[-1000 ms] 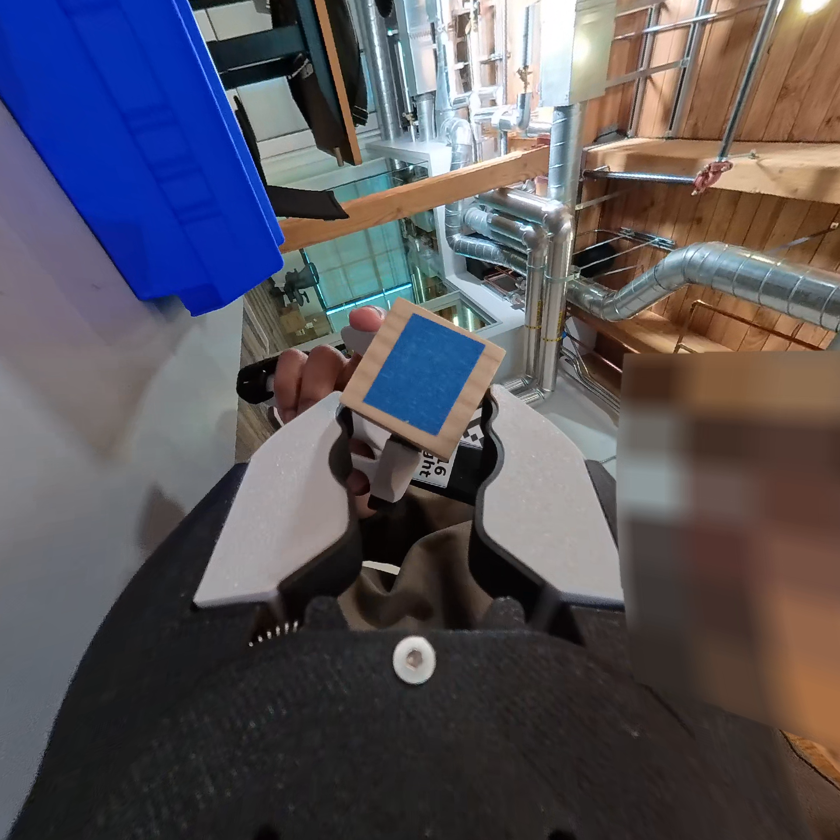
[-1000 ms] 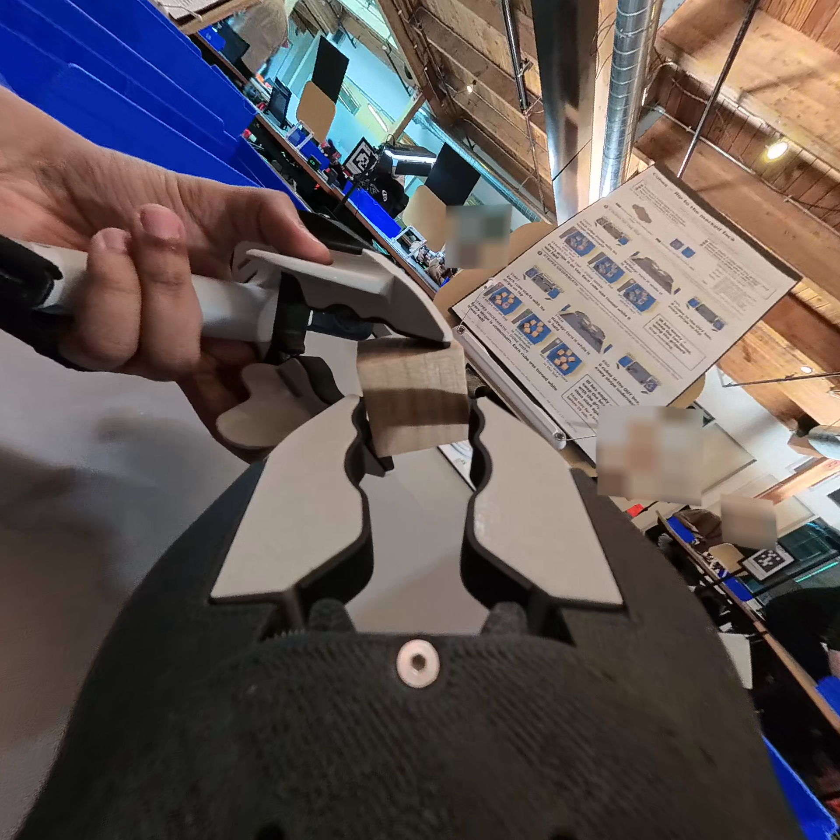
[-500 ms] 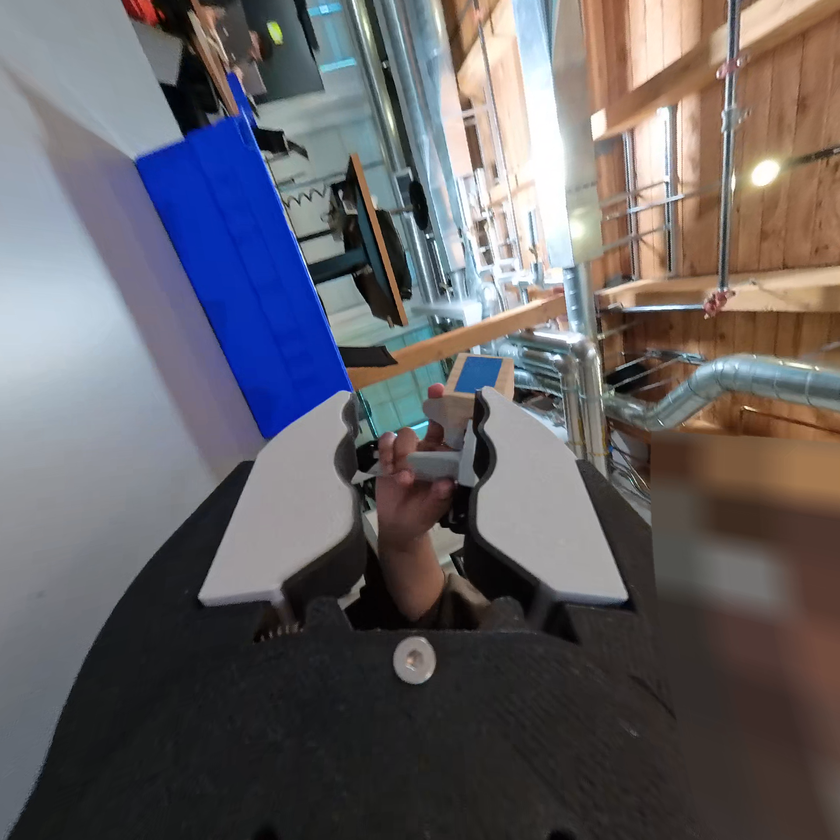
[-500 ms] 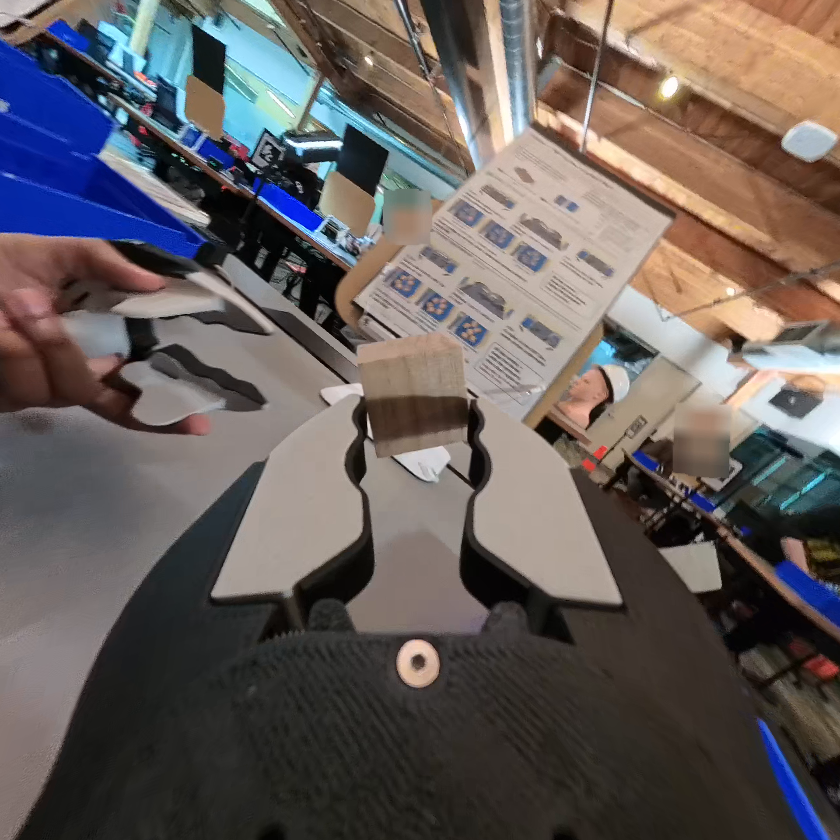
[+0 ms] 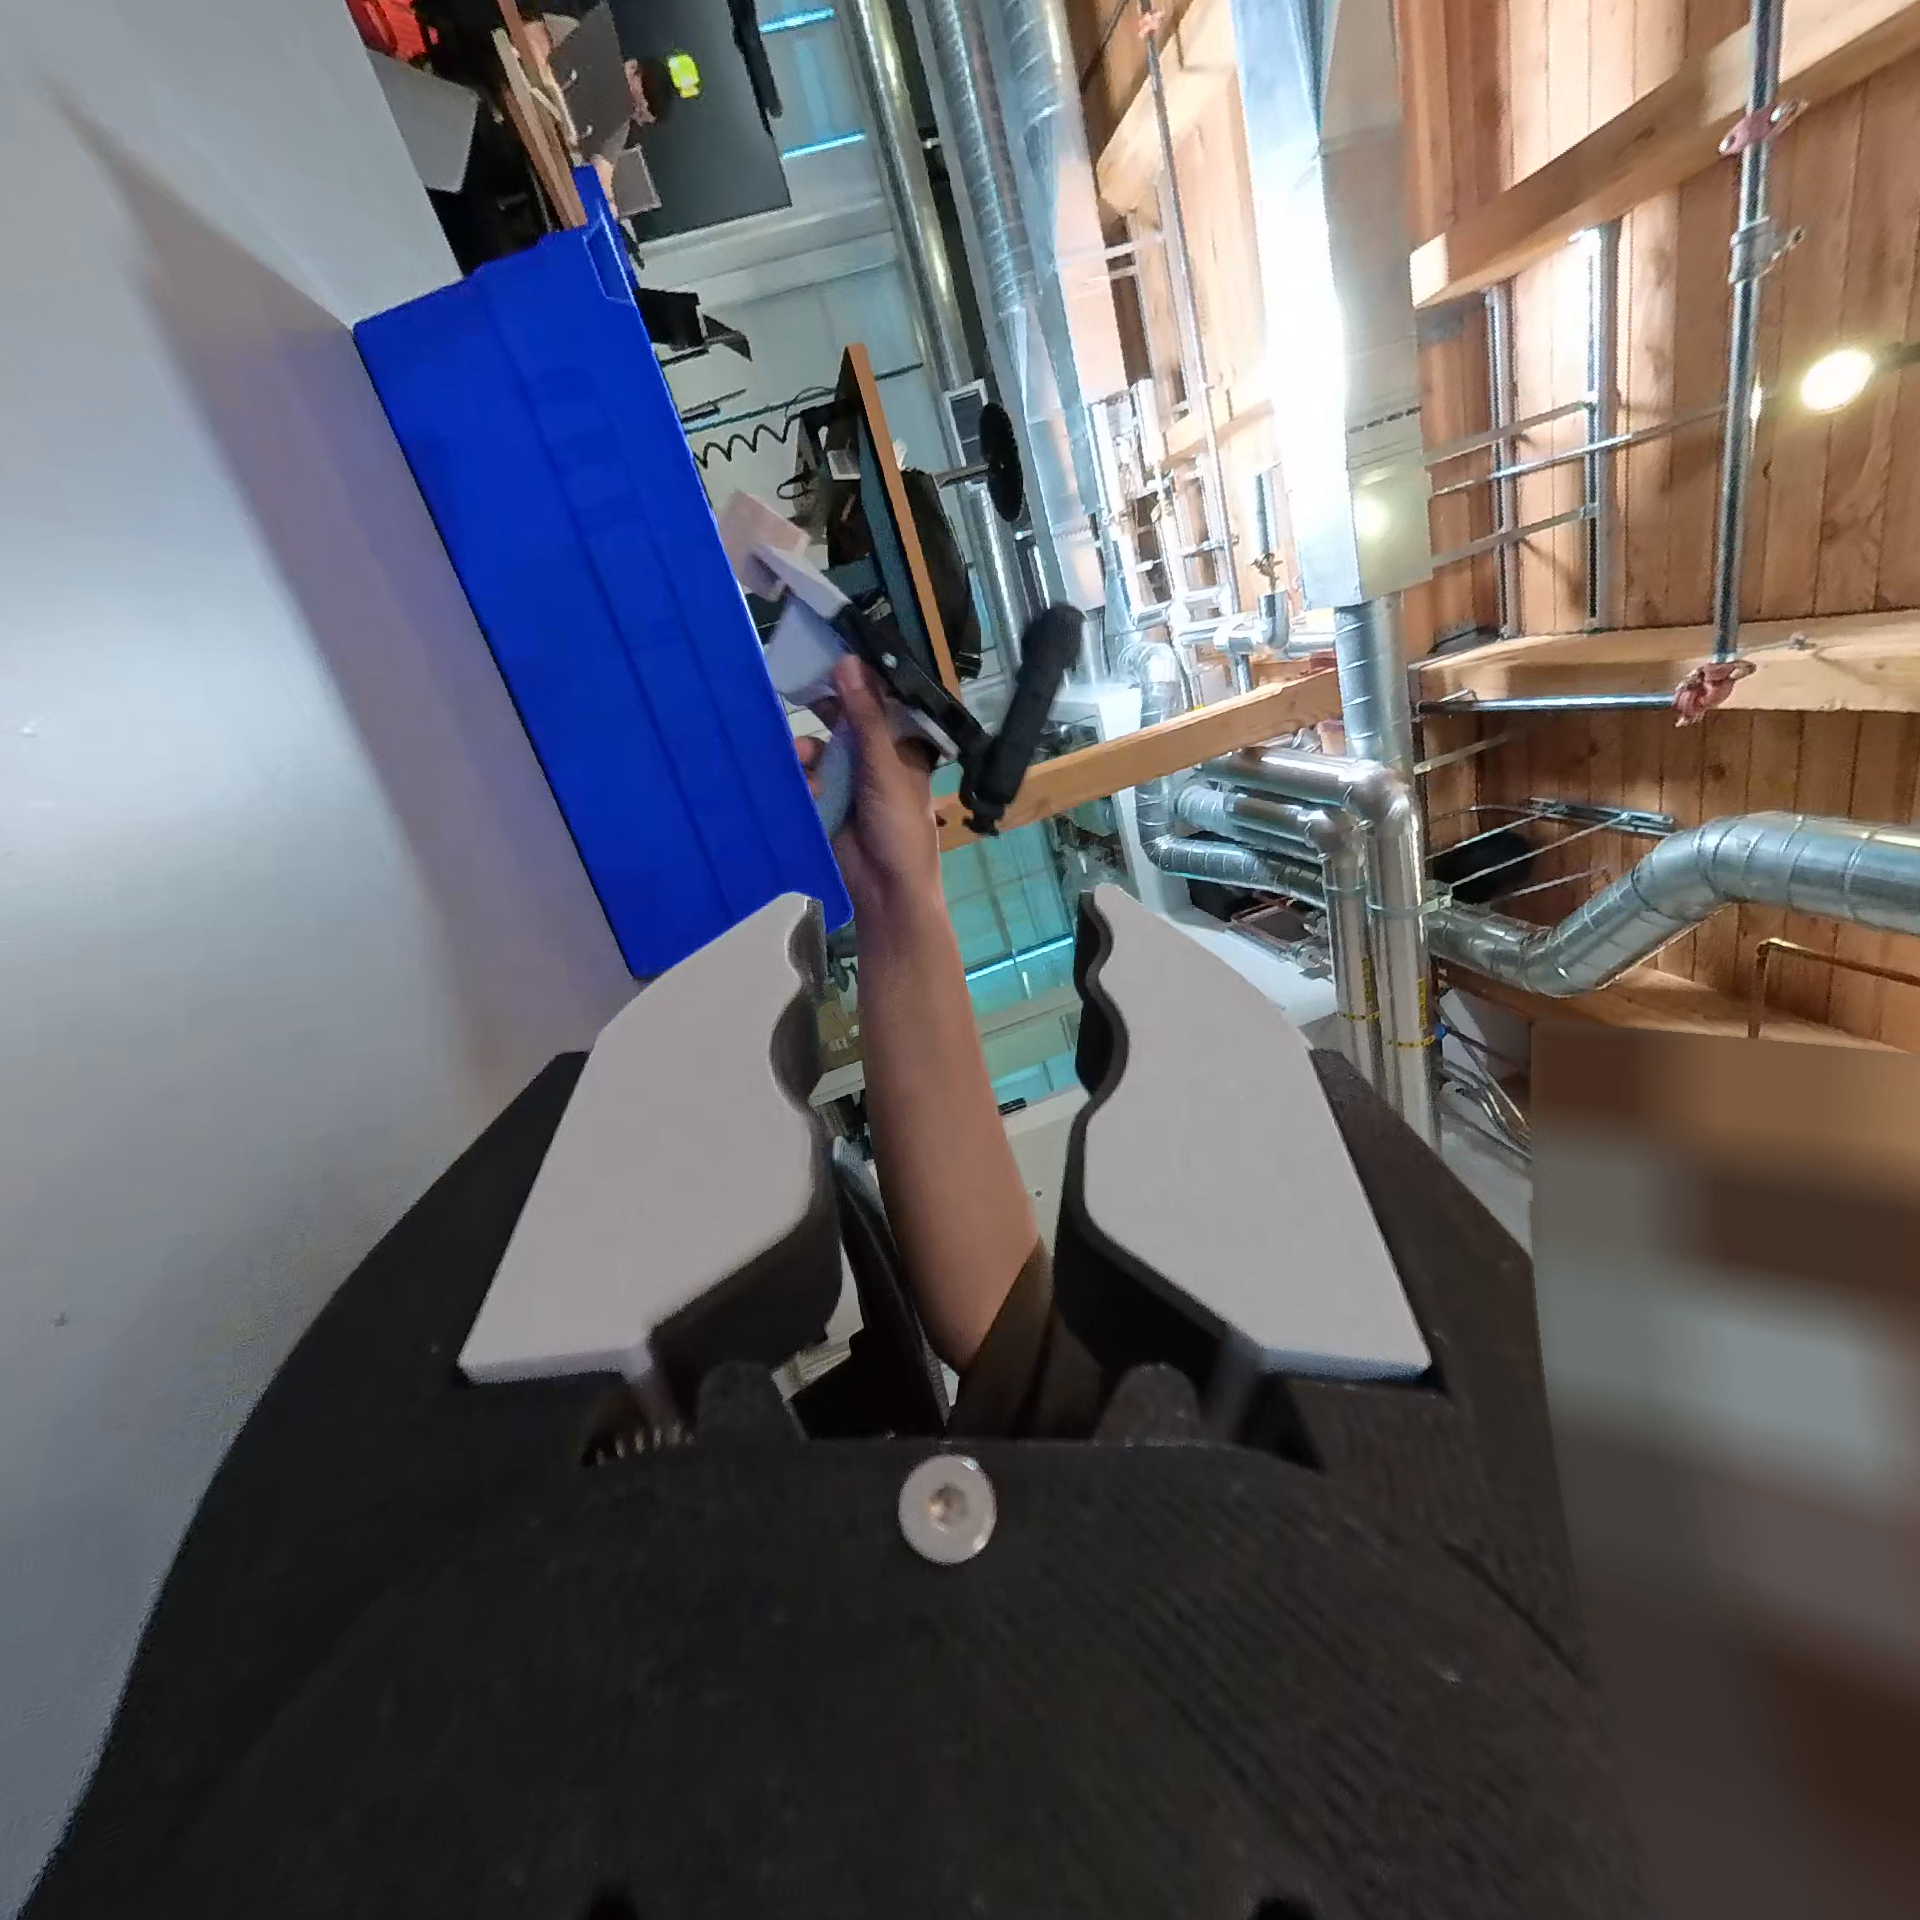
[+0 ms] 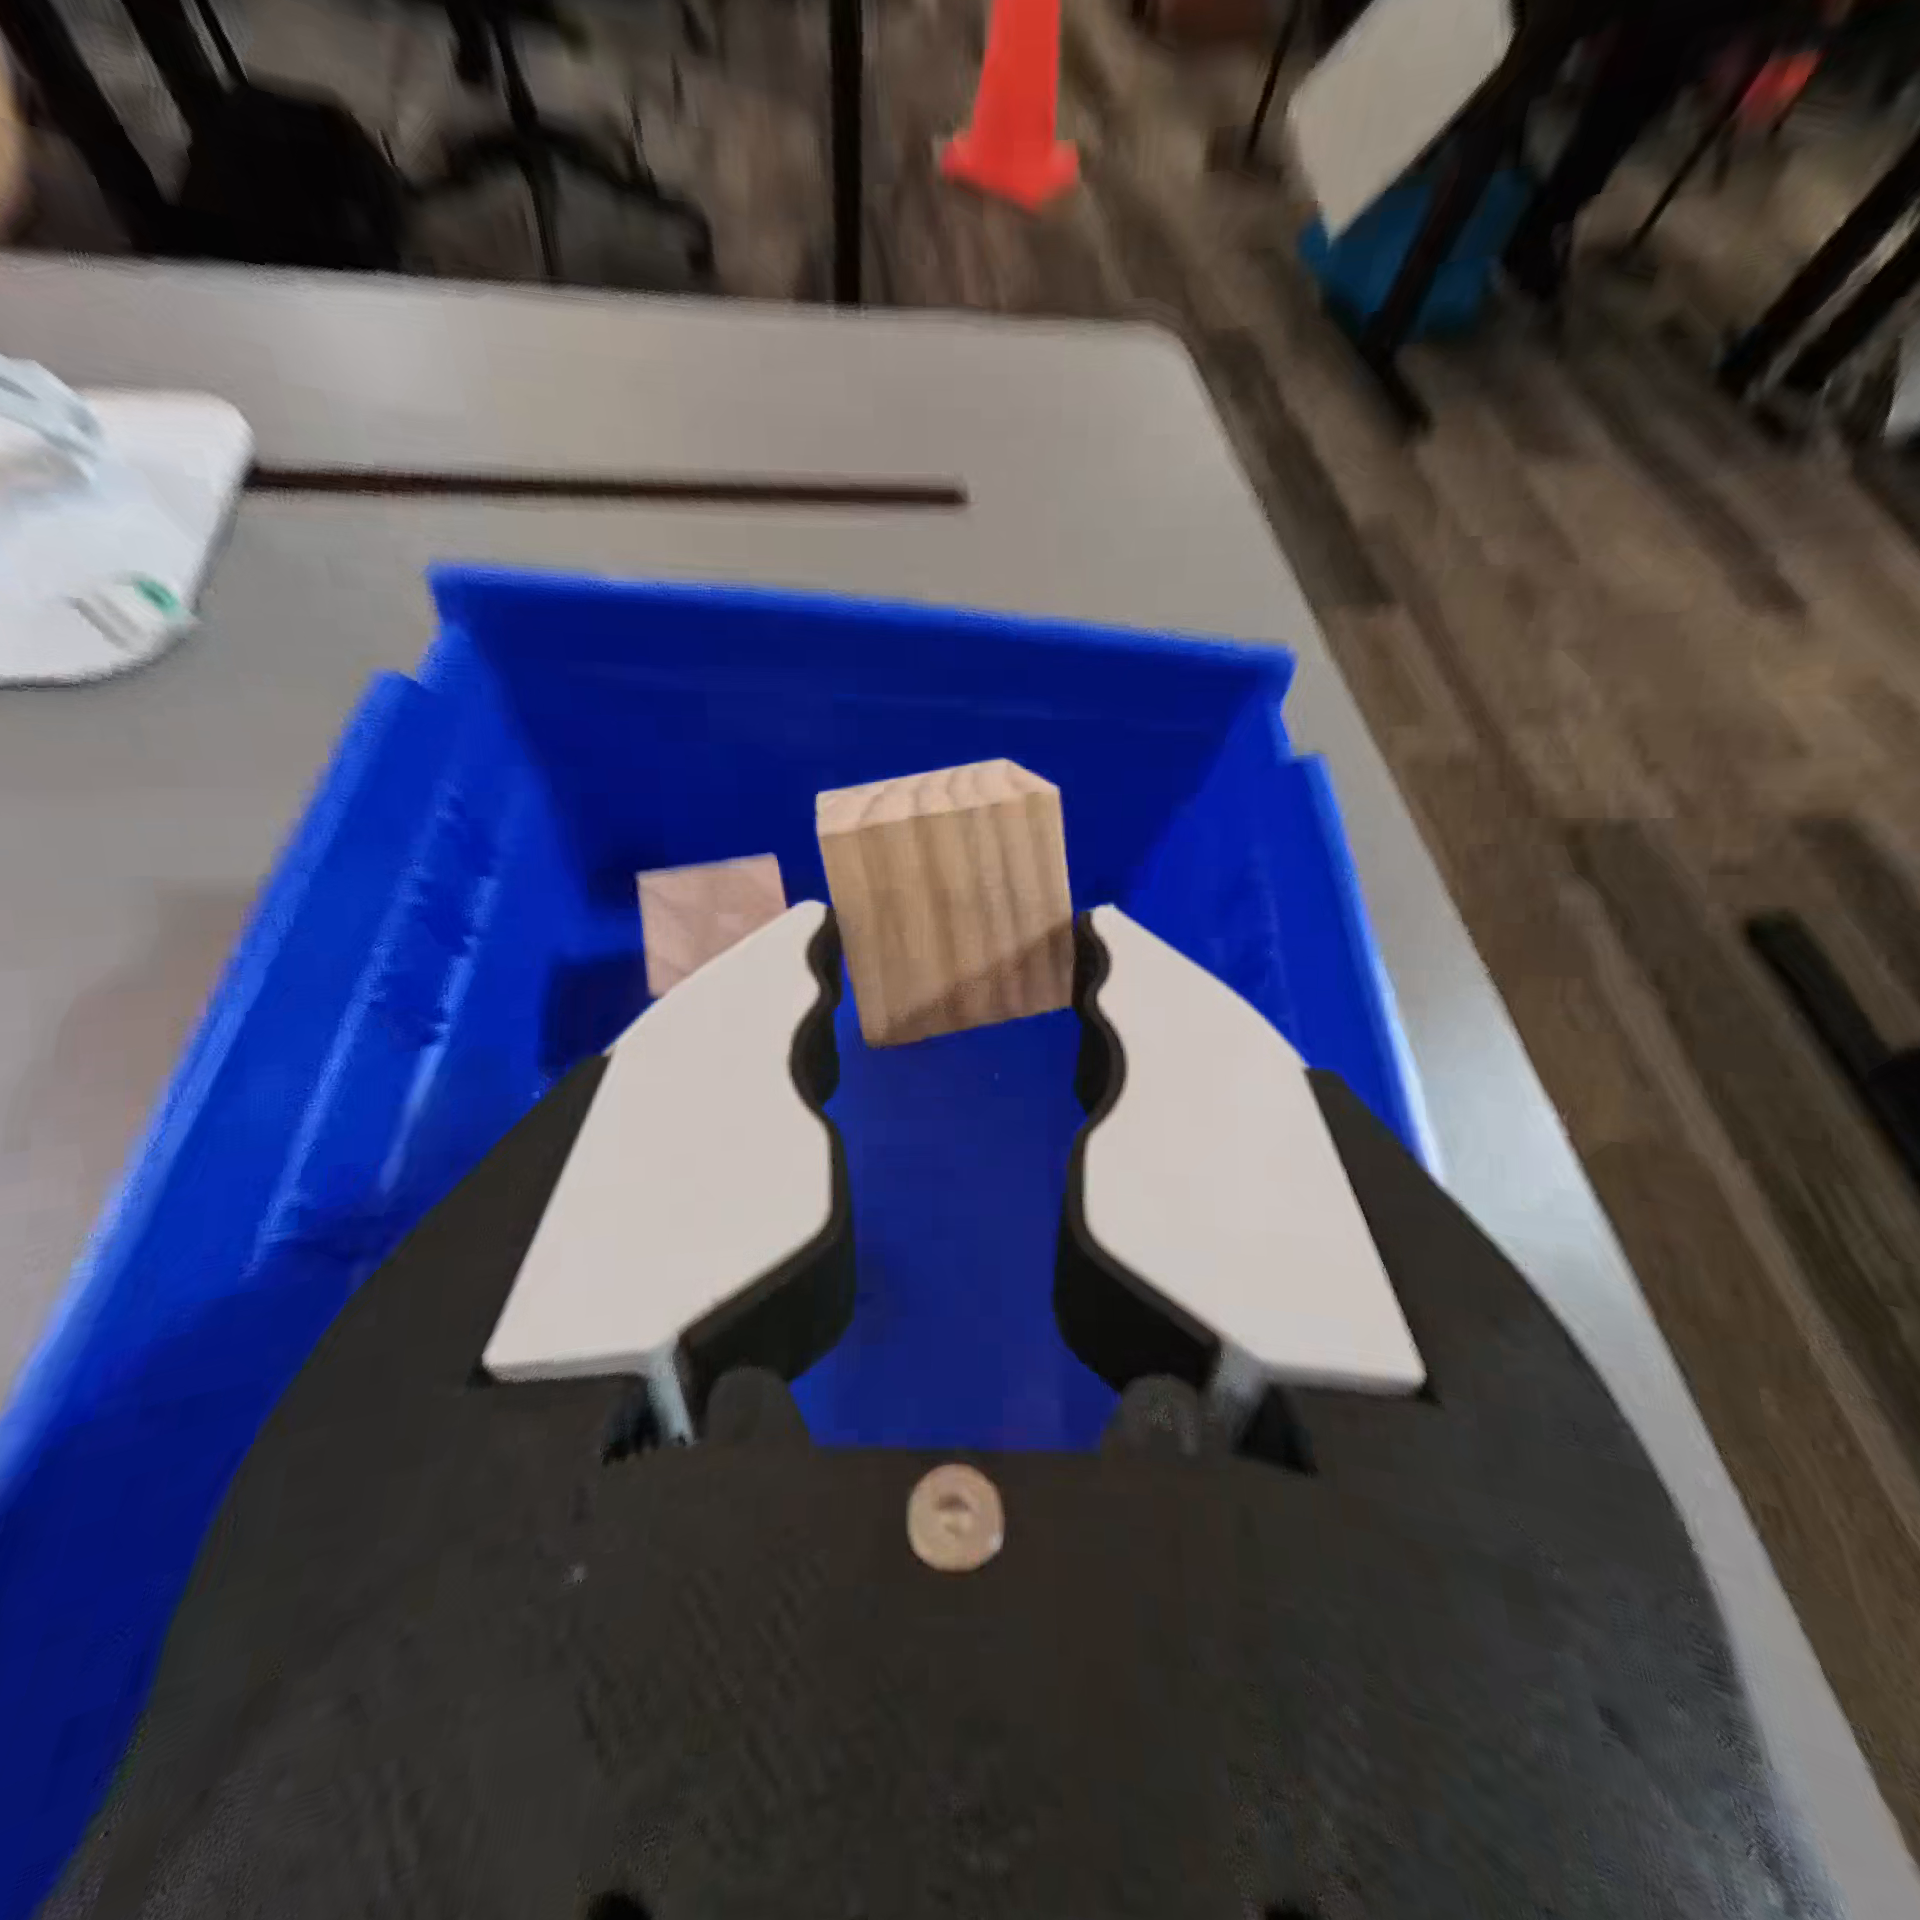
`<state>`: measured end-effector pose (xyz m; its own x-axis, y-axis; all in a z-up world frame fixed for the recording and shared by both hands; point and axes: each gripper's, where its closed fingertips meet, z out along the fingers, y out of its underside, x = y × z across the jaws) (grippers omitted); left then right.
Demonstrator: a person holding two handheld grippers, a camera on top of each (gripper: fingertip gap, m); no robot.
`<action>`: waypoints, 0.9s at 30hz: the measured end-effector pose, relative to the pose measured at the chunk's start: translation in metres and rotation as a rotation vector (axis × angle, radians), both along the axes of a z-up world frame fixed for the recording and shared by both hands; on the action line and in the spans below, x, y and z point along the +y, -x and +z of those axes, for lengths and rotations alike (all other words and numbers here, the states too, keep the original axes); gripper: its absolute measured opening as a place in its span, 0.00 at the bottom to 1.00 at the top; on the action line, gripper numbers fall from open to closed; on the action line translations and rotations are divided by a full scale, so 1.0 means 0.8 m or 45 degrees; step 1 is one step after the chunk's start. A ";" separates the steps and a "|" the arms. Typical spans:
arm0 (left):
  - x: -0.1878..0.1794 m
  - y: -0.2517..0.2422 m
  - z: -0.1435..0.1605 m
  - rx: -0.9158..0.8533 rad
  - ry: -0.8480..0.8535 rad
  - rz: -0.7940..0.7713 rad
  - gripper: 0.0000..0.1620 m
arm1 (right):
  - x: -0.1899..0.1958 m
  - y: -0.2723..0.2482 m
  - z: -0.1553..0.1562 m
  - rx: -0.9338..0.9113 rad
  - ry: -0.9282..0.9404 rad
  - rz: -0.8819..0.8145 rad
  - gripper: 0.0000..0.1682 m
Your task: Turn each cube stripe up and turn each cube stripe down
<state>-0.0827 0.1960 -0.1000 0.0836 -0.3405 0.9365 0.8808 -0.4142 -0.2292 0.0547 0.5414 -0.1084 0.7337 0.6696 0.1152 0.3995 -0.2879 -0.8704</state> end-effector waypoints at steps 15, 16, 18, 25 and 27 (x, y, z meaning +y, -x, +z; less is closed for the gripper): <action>-0.050 0.034 -0.004 0.027 0.016 0.186 0.28 | 0.047 0.006 -0.104 -0.283 0.410 -0.042 0.26; -0.055 0.036 -0.003 0.025 0.013 0.204 0.28 | 0.050 0.005 -0.104 -0.307 0.404 -0.059 0.26; -0.063 0.041 -0.002 0.019 0.009 0.235 0.28 | 0.053 0.005 -0.106 -0.334 0.413 -0.074 0.27; -0.073 0.048 -0.002 0.026 0.011 0.272 0.28 | 0.057 0.007 -0.068 -0.171 0.403 -0.083 0.33; -0.072 0.047 -0.002 0.040 0.011 0.265 0.28 | 0.052 0.012 -0.025 -0.060 0.334 -0.045 0.33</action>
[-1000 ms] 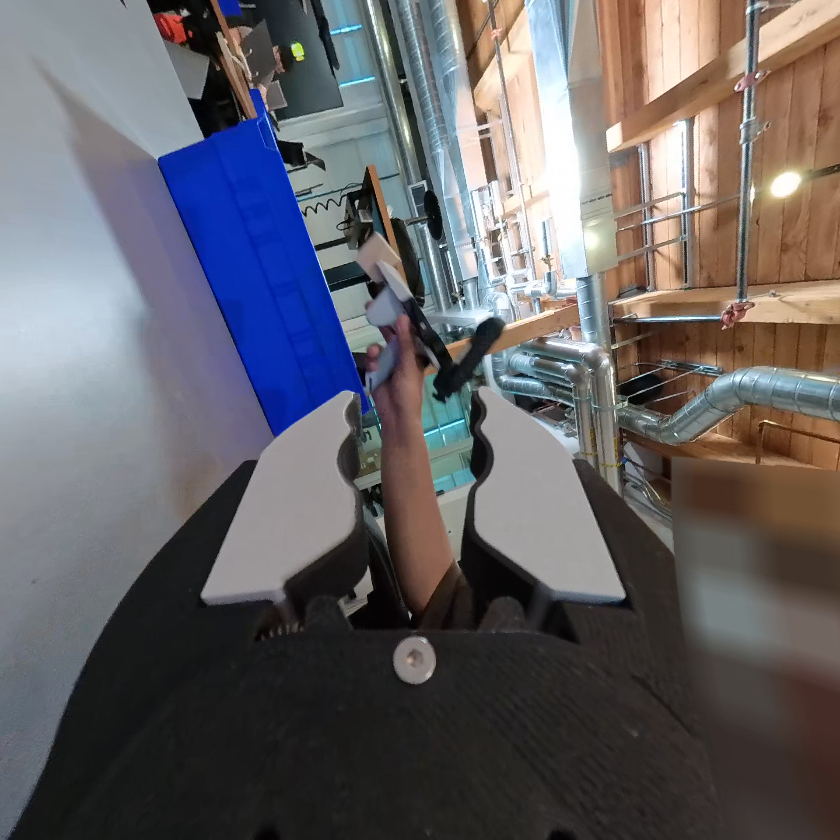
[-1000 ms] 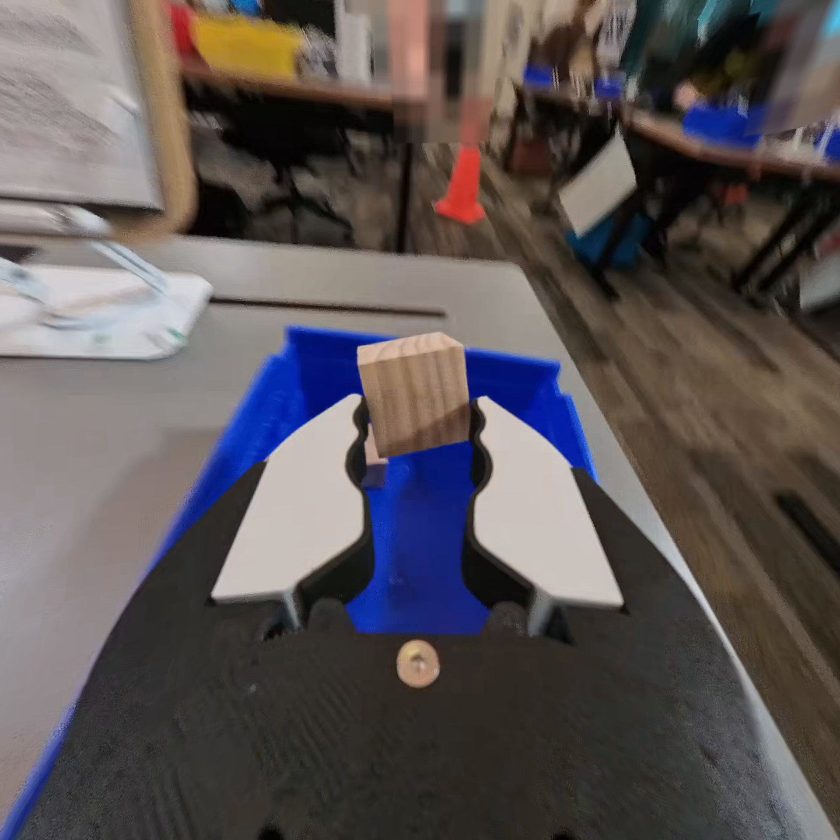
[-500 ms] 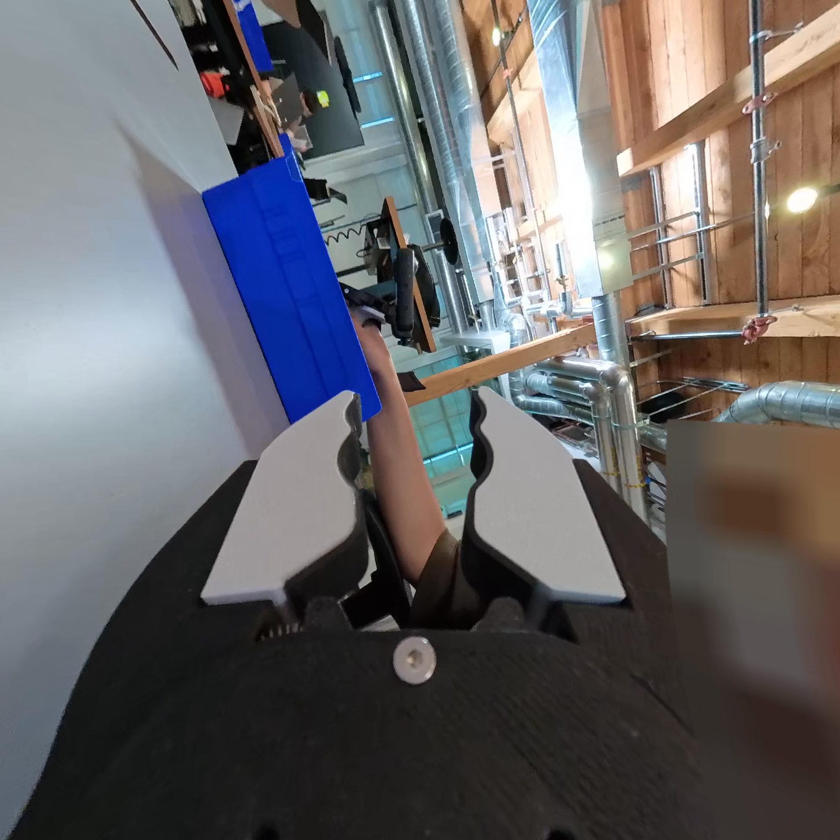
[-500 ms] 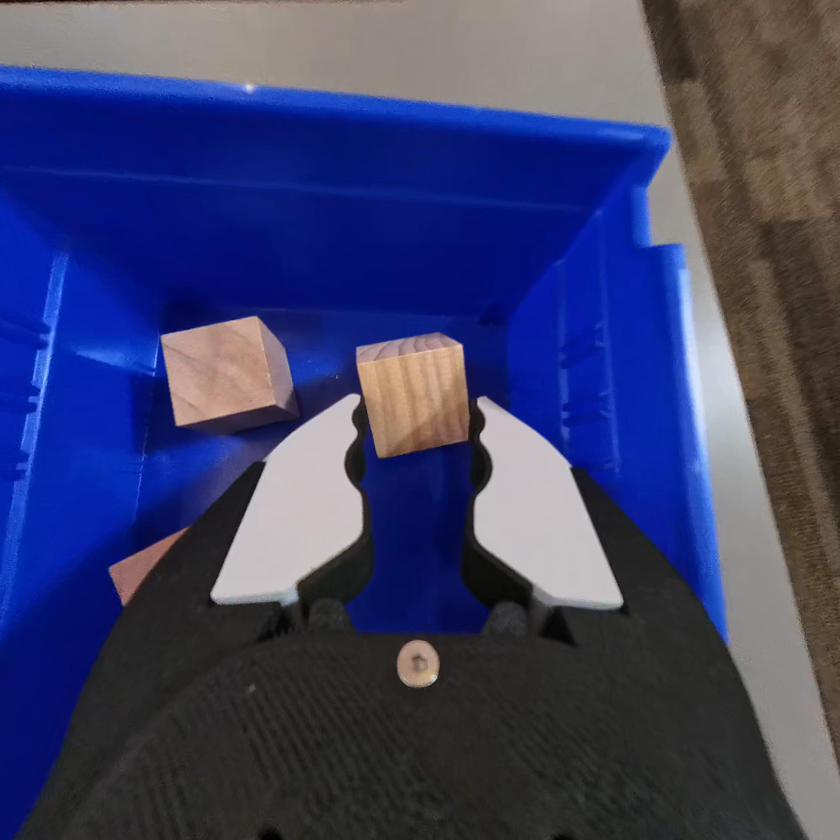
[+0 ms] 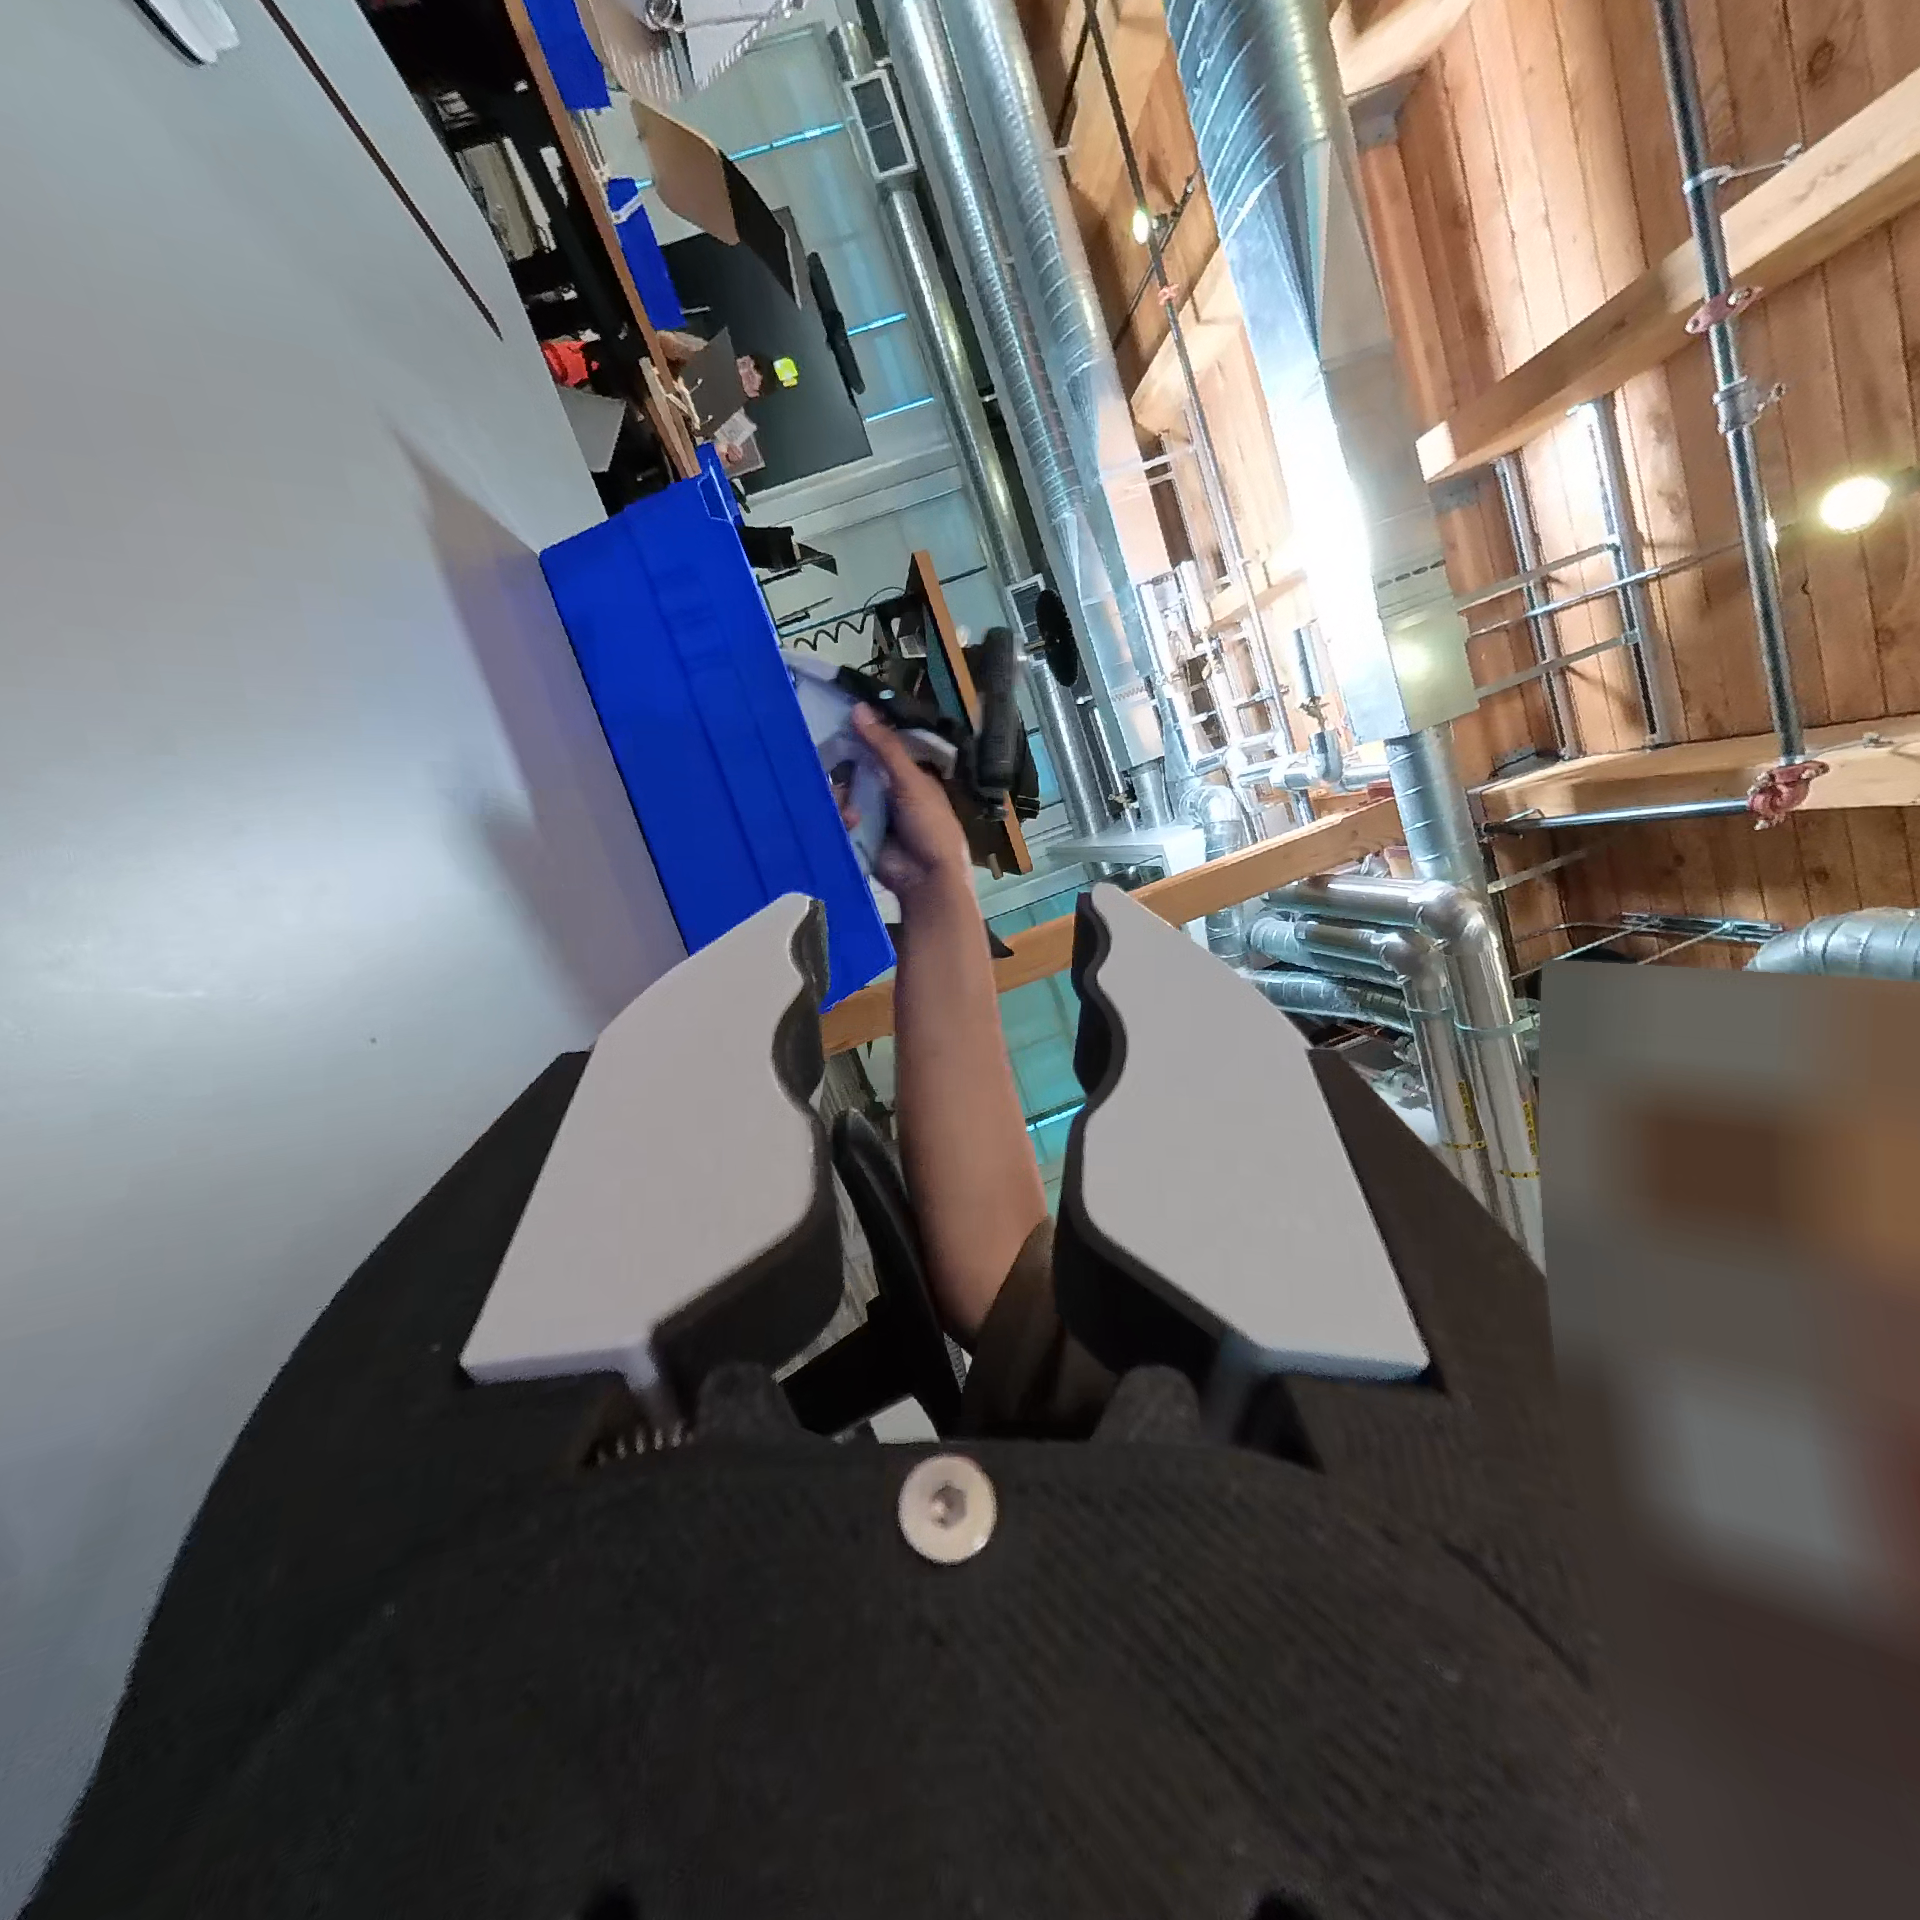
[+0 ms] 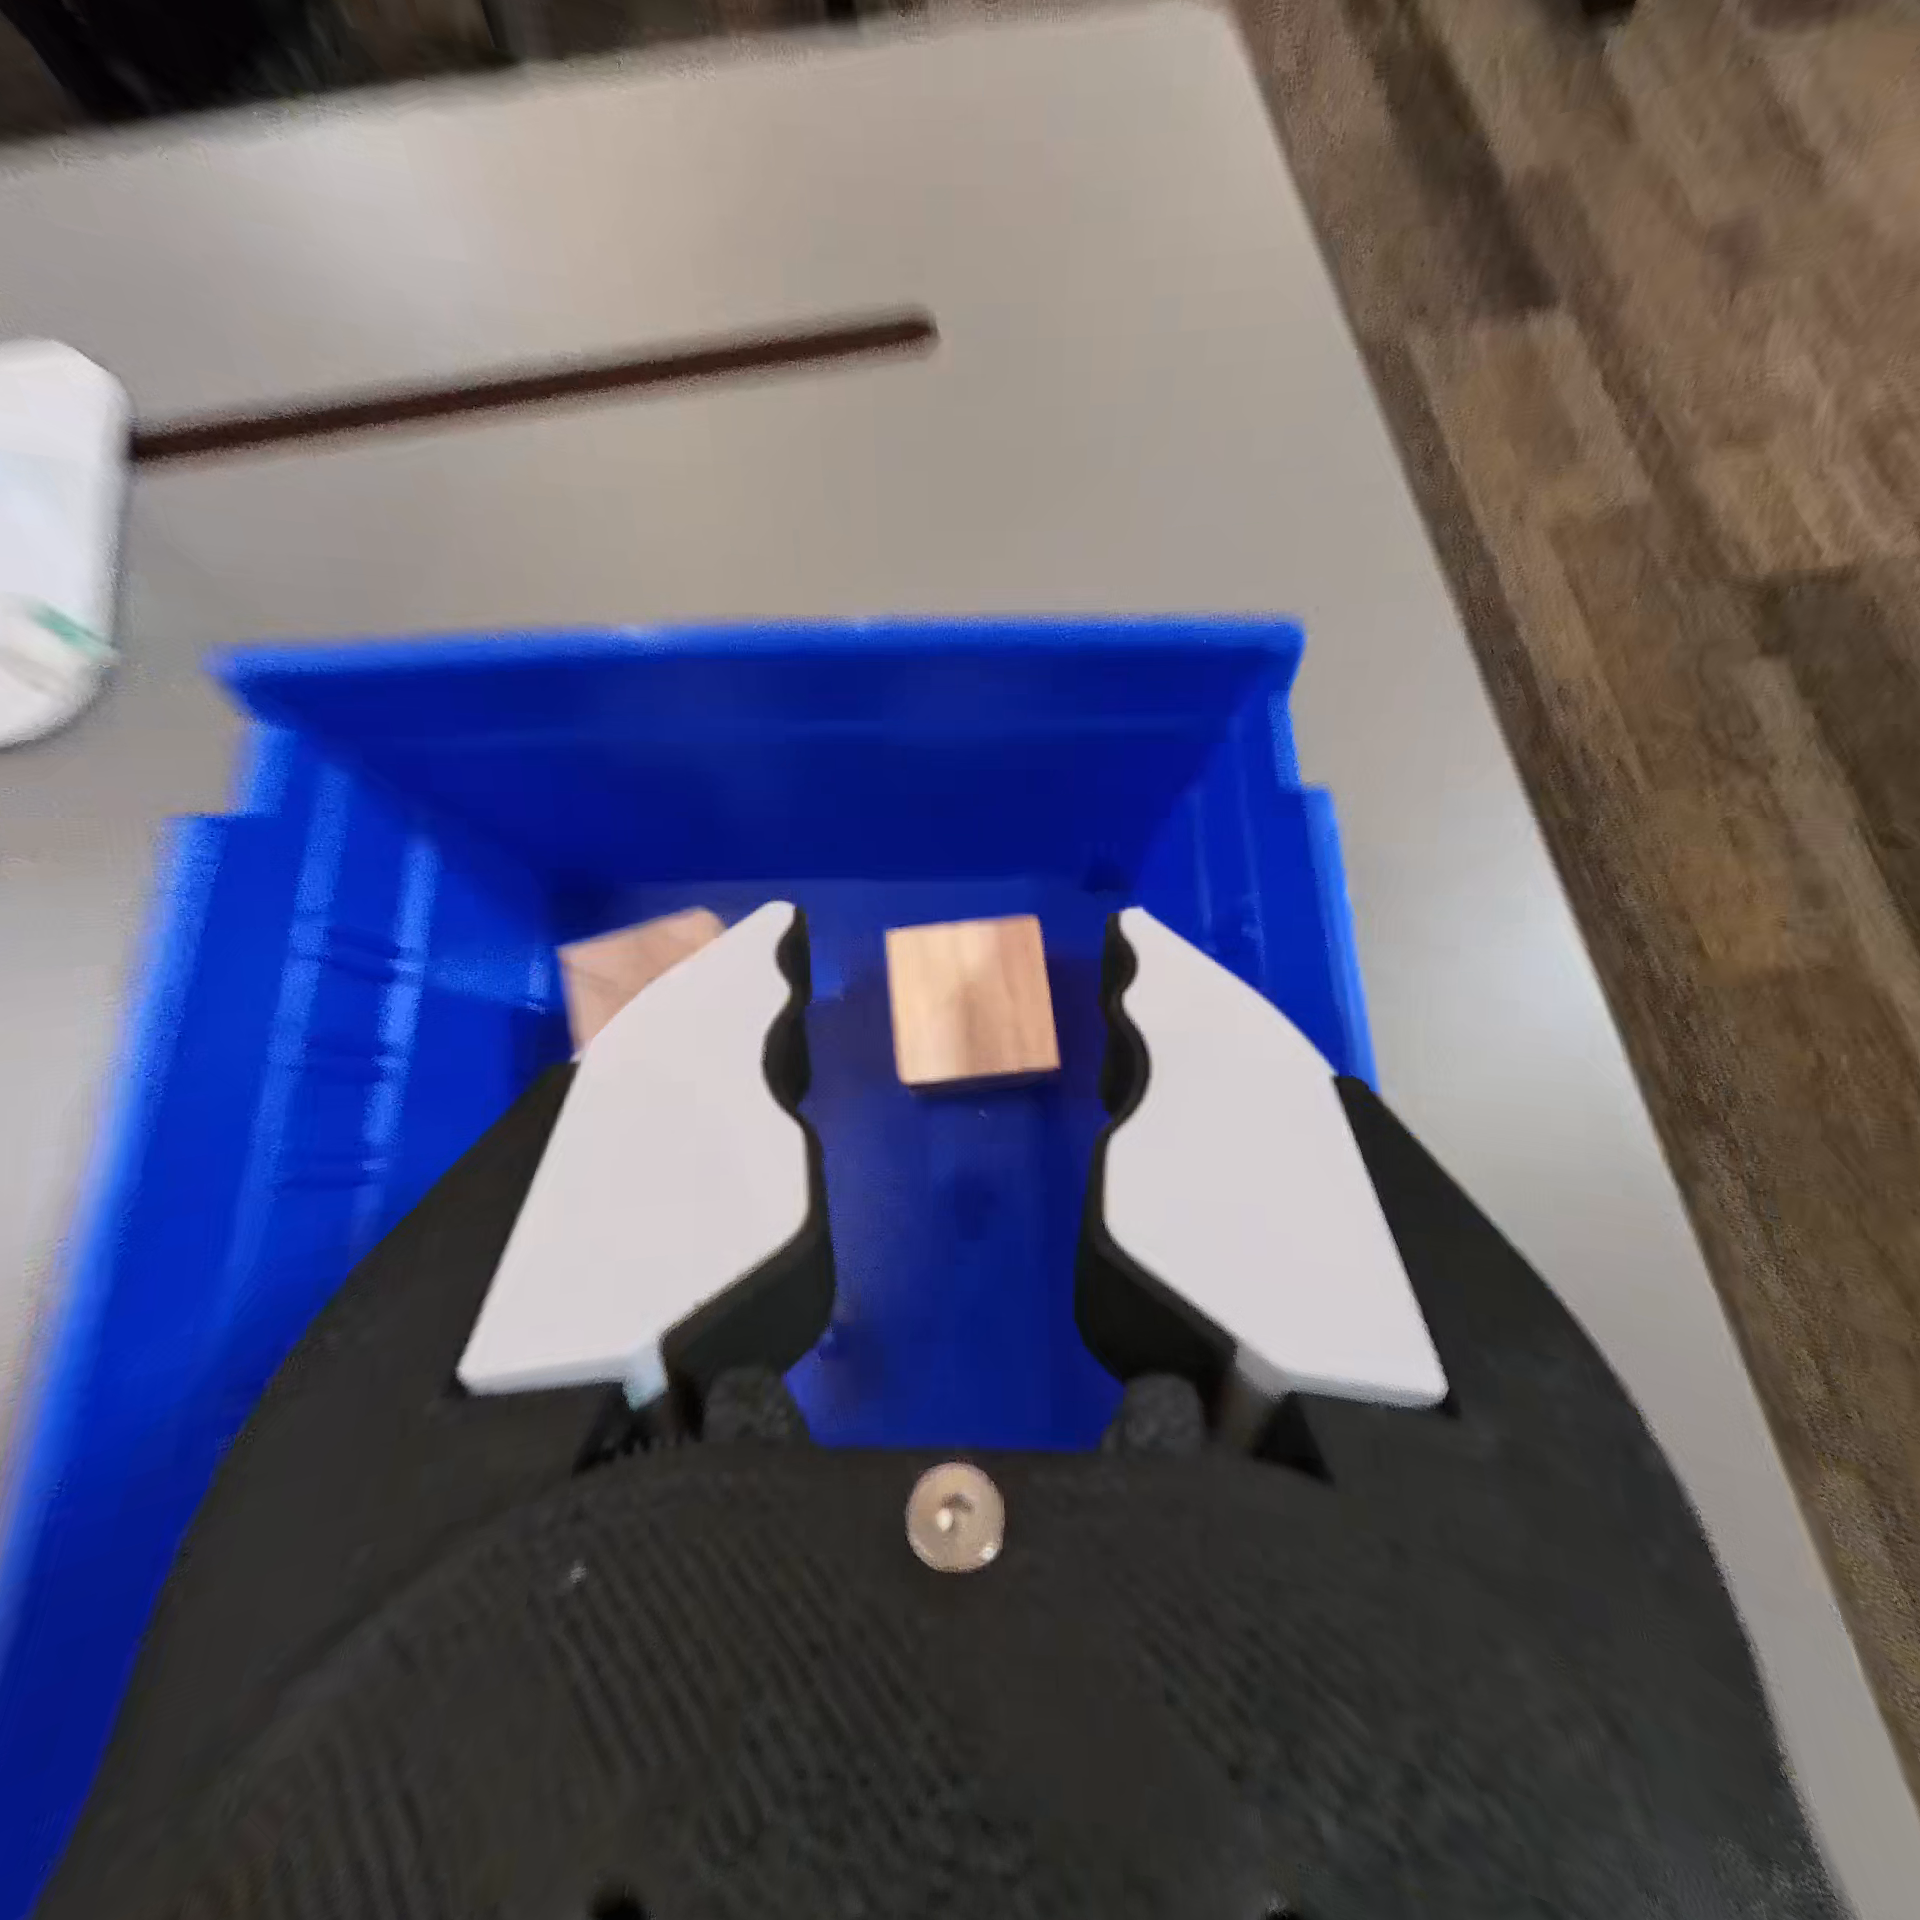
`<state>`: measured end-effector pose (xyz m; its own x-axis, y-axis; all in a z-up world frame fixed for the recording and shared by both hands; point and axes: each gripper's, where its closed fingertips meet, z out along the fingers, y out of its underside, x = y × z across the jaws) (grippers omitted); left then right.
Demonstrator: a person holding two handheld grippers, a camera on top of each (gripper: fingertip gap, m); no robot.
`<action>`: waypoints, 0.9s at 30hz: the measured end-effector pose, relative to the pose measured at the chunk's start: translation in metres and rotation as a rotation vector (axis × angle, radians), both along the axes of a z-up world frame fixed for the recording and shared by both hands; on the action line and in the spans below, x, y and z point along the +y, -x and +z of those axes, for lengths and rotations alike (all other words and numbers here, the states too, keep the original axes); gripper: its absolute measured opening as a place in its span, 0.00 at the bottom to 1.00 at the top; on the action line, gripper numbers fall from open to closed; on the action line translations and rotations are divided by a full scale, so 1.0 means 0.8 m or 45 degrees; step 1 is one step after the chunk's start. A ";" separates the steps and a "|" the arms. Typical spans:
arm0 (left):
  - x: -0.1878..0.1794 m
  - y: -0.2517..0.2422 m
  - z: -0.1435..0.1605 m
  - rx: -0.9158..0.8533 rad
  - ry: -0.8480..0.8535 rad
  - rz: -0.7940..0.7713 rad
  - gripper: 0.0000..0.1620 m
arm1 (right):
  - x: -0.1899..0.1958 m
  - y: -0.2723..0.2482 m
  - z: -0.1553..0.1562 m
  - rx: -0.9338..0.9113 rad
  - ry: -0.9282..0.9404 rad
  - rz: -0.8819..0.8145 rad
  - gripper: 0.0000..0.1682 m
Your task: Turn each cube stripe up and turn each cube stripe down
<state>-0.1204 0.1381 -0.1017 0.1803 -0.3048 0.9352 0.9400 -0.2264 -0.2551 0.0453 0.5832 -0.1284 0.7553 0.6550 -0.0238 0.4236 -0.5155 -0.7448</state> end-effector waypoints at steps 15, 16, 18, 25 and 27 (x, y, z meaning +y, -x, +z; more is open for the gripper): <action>-0.026 0.111 0.091 0.835 0.126 0.556 0.42 | -0.233 0.102 0.181 0.696 -0.127 0.701 0.31; -0.047 0.140 0.119 0.853 0.105 0.674 0.41 | -0.248 0.109 0.171 0.661 -0.128 0.733 0.31; -0.094 0.199 0.158 0.865 0.128 0.890 0.41 | -0.279 0.121 0.157 0.625 -0.127 0.793 0.30; -0.219 0.379 0.059 1.003 0.888 1.246 0.40 | -0.458 0.162 0.091 0.724 0.146 1.133 0.26; -0.218 0.401 0.004 1.008 1.104 1.112 0.41 | -0.503 0.169 0.058 0.685 0.191 1.200 0.26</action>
